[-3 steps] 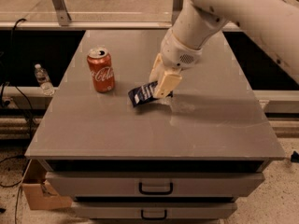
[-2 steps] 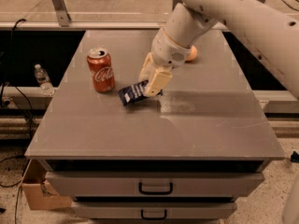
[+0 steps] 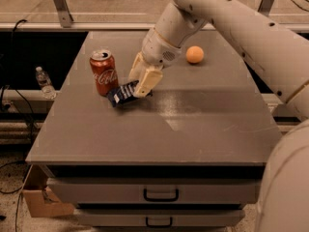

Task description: Move rxbar blueberry near coke can

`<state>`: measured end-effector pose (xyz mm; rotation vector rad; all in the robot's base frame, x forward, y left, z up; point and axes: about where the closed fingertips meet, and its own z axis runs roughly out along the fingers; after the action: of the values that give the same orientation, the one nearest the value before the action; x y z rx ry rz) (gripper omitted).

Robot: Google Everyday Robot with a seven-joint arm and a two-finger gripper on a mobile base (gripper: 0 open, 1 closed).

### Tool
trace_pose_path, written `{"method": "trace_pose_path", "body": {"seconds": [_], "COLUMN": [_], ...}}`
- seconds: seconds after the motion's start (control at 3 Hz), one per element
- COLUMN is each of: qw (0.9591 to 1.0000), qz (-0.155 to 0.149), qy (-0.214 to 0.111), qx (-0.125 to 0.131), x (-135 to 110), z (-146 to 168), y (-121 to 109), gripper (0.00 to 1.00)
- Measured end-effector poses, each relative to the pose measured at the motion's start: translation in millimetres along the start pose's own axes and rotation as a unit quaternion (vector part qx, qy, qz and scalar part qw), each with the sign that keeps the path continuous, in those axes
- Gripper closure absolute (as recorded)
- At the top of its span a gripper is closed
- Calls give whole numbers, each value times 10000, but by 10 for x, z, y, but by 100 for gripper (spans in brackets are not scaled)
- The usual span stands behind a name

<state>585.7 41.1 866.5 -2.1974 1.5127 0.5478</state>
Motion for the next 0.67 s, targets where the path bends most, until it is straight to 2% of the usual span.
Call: {"method": "trace_pose_path", "body": {"seconds": [0.67], "qw": [9994], "qz": [-44], "qy": [-223], "qx": [-259], "x": [-30], "z": [203], "y": [-120], "gripper": [100]}}
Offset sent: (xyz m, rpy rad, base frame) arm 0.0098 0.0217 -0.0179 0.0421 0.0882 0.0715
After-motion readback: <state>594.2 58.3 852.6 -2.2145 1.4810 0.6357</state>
